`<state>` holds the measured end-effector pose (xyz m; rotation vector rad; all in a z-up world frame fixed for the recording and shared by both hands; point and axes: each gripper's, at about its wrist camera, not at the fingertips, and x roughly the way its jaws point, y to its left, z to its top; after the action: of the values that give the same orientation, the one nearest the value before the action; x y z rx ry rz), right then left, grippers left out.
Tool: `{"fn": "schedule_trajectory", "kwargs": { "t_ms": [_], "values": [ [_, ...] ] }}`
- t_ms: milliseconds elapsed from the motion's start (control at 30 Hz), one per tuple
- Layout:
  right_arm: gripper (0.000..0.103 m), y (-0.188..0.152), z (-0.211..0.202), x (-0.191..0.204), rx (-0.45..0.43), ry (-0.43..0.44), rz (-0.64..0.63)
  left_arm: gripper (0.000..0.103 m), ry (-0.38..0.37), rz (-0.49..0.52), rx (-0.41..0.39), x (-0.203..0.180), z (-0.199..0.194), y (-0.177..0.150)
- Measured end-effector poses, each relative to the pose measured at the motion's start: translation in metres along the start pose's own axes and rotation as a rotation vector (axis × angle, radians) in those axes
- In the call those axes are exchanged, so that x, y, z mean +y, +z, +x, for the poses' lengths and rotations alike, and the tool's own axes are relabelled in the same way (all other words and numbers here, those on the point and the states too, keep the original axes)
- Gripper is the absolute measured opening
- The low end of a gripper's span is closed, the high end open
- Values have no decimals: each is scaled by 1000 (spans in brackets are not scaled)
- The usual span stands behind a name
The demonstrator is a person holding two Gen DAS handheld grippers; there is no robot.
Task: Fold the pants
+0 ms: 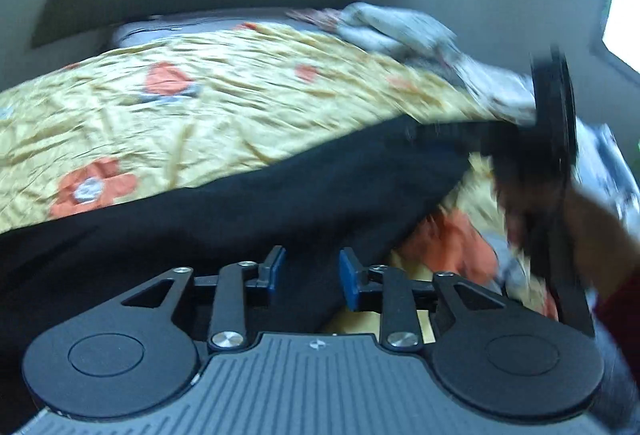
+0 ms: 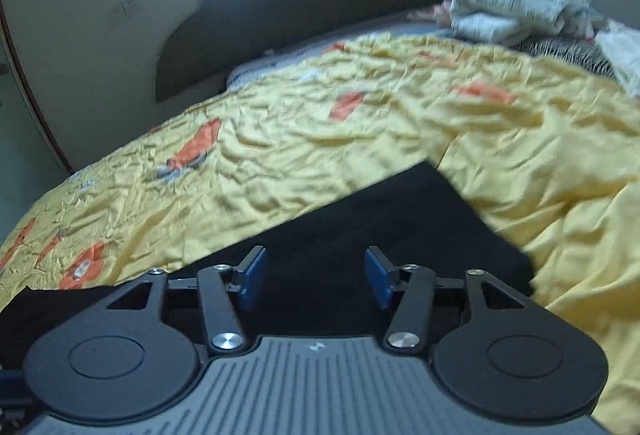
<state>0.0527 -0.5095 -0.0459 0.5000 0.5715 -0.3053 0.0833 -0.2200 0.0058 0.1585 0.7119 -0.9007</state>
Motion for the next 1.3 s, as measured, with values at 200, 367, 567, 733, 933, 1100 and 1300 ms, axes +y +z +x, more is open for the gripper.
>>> {"fn": "schedule_trajectory", "kwargs": {
  "t_ms": [200,367,567,733,933,1100,1300],
  "values": [
    [56,1,0,-6,-21,-117,32,43,101,-26,123,20,24,-8],
    [70,-11,-13,1,23,49,33,50,134,15,89,12,27,-8],
    [71,-13,-27,-12,-39,-38,131,53,113,5,47,11,18,-8],
    [71,-21,-46,-19,8,66,239,59,159,-71,50,25,22,-5],
    [71,-48,-42,-24,88,125,362,59,136,-38,95,18,27,-12],
    [71,-48,-38,-33,43,139,424,60,95,-87,64,17,19,-5],
    [71,-40,-22,-54,-71,155,546,63,99,-135,57,24,16,-1]
  ]
}}
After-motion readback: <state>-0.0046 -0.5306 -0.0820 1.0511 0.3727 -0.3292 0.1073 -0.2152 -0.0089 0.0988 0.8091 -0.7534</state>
